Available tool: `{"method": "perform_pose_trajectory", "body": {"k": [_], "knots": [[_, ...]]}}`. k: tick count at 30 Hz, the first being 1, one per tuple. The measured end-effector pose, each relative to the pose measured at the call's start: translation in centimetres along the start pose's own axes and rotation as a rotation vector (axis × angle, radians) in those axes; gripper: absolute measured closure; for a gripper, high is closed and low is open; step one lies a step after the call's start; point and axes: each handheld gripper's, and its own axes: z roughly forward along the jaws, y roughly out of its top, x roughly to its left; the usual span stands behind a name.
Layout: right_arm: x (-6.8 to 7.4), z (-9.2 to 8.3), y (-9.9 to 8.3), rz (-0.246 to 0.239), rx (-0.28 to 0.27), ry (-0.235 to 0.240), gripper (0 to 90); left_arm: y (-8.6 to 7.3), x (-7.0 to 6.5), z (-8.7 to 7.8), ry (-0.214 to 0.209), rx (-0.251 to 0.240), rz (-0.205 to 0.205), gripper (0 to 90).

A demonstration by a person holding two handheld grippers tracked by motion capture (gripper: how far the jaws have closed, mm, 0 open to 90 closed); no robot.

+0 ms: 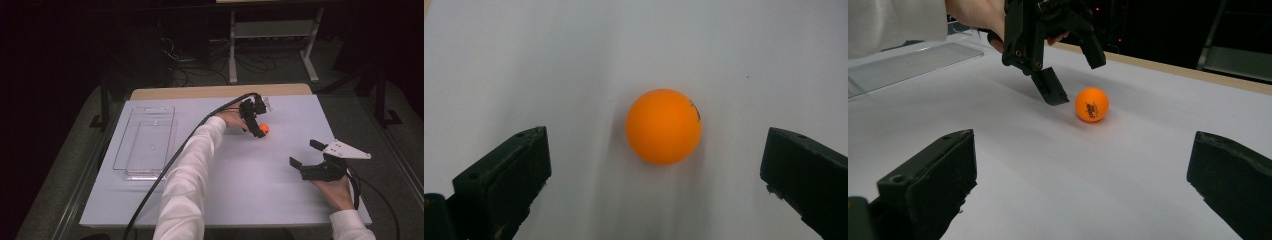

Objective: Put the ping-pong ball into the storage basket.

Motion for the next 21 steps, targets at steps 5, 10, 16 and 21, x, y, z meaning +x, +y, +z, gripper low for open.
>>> {"method": "perform_pose_trajectory", "body": {"k": [5, 10, 16, 21], "knots": [[0.0, 0.0, 0.0, 0.000, -0.002, -0.001, 0.0, 0.2, -0.2, 0.7, -0.008, 0.008, 0.004, 3.4], [-0.1, 0.0, 0.0, 0.003, -0.002, -0.003, 0.0, 0.3, -0.2, 1.2, -0.016, 0.000, 0.003, 6.0], [-0.1, -0.1, 0.0, 0.003, -0.003, -0.001, 0.0, 0.1, 0.0, 1.4, -0.034, -0.001, -0.003, 15.1], [-0.1, 0.0, -0.1, 0.004, 0.001, 0.000, 0.0, 0.1, 0.1, 1.3, -0.049, -0.012, -0.008, 23.2]]}}
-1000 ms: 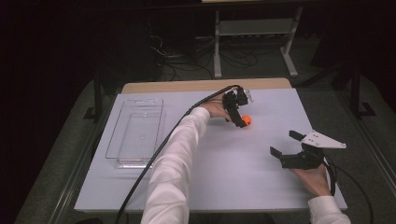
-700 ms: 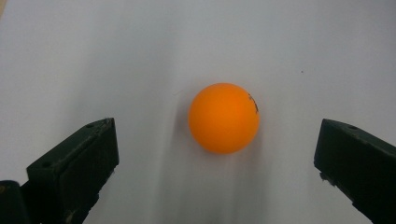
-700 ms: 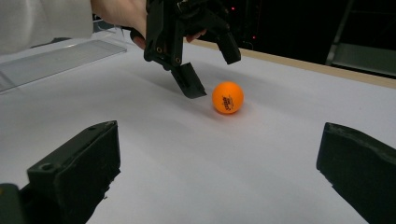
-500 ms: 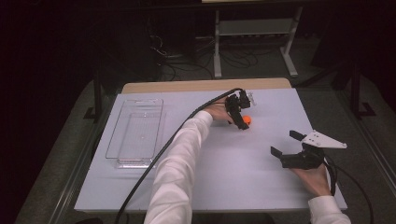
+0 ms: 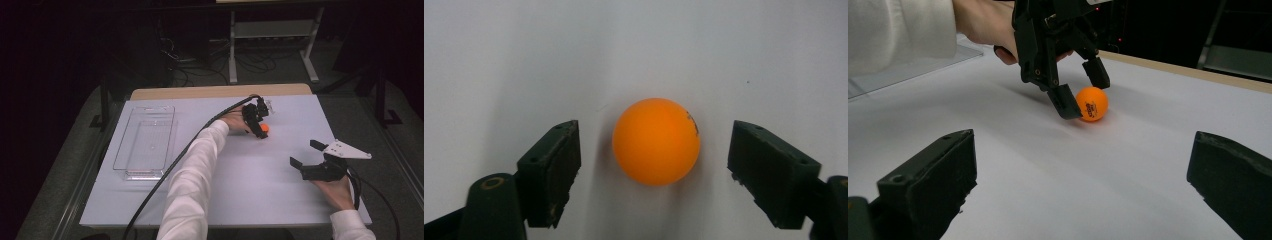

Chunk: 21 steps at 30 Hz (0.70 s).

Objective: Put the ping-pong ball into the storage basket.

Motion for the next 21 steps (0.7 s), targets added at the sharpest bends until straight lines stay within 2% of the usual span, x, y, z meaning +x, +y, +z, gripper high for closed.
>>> {"method": "perform_pose_trajectory", "body": {"k": [6, 21], "knots": [[-0.01, -0.03, 0.00, 0.002, -0.001, -0.001, 0.0, -0.04, 0.10, -0.06, 0.002, -0.007, -0.010, 33.3], [-0.04, -0.03, -0.04, 0.002, -0.001, 0.000, 0.0, -0.21, 0.20, 0.33, -0.018, 0.000, -0.020, 45.9]]}}
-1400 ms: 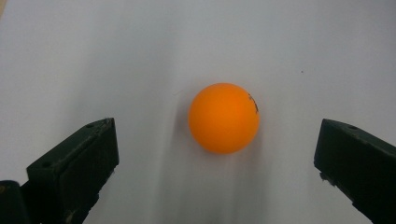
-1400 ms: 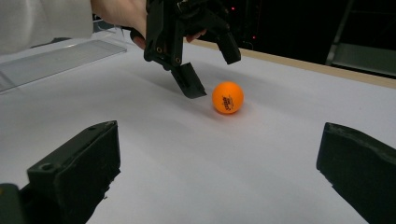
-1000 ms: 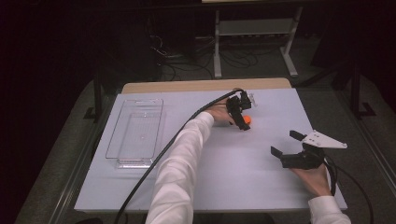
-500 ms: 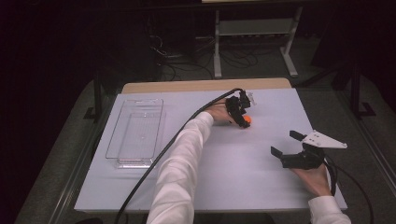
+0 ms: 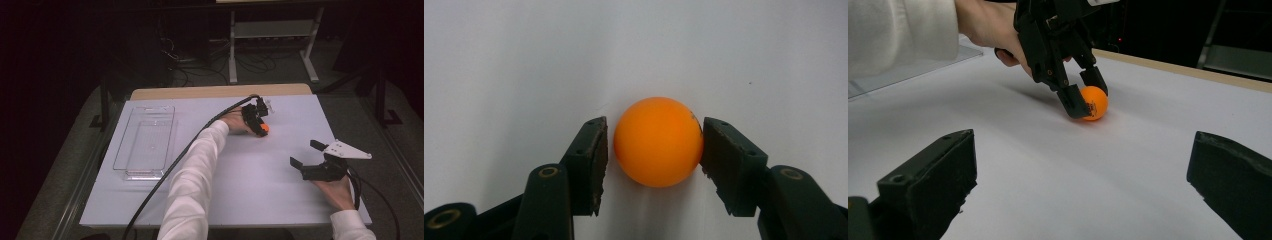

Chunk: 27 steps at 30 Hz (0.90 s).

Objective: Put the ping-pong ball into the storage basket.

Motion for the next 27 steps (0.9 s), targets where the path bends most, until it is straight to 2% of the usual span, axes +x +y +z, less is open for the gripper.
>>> {"method": "perform_pose_trajectory", "body": {"k": [6, 15, 27], "knots": [[0.0, 0.0, 0.0, 0.000, 0.000, 0.000, 0.0, 0.1, 0.0, -0.2, 0.001, -0.001, 0.009, 50.0], [-0.1, -0.1, -0.1, 0.001, 0.001, -0.005, 0.0, 0.0, 0.1, -0.5, 0.001, 0.006, 0.001, 50.8], [-0.1, -0.2, -0.1, 0.004, 0.001, -0.007, 0.0, 0.5, -1.0, -2.1, 0.007, 0.033, 0.033, 50.8]]}}
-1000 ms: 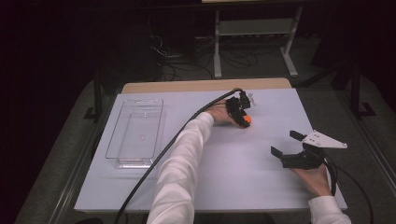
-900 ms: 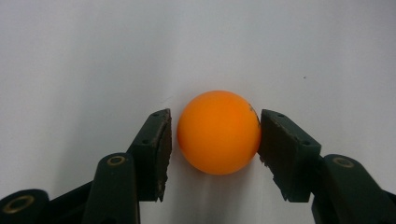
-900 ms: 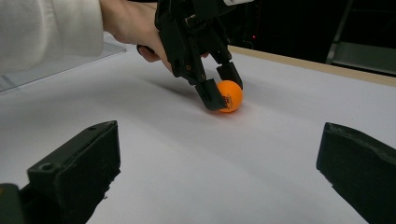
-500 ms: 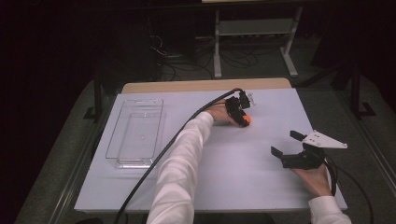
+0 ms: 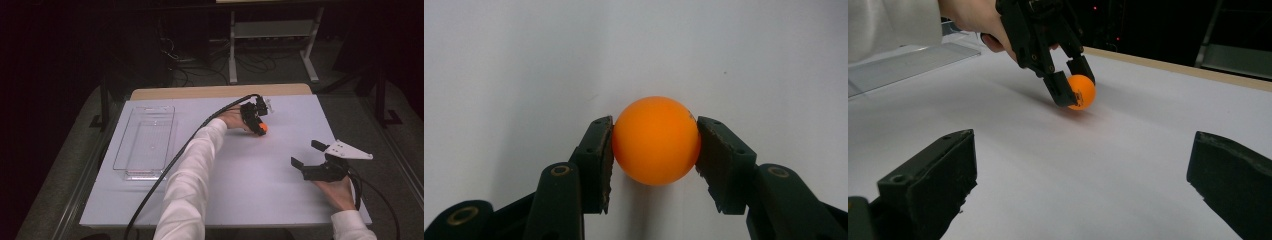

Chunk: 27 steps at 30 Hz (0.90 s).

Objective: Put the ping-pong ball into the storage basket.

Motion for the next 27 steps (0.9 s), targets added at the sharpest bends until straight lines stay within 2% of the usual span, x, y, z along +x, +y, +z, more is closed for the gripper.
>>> {"method": "perform_pose_trajectory", "body": {"k": [7, 17, 27], "knots": [[0.1, 0.1, 0.0, -0.010, 0.011, -0.001, 0.0, 0.4, -0.6, -1.2, 0.012, -0.012, 0.030, 50.8], [0.1, 0.1, -0.1, -0.008, 0.010, 0.001, 0.0, 0.6, -1.1, -3.0, 0.027, -0.013, 0.037, 50.8], [0.2, 0.1, 0.0, -0.008, 0.012, 0.000, 0.0, 0.0, -2.0, -4.9, 0.044, -0.027, 0.032, 50.8]]}}
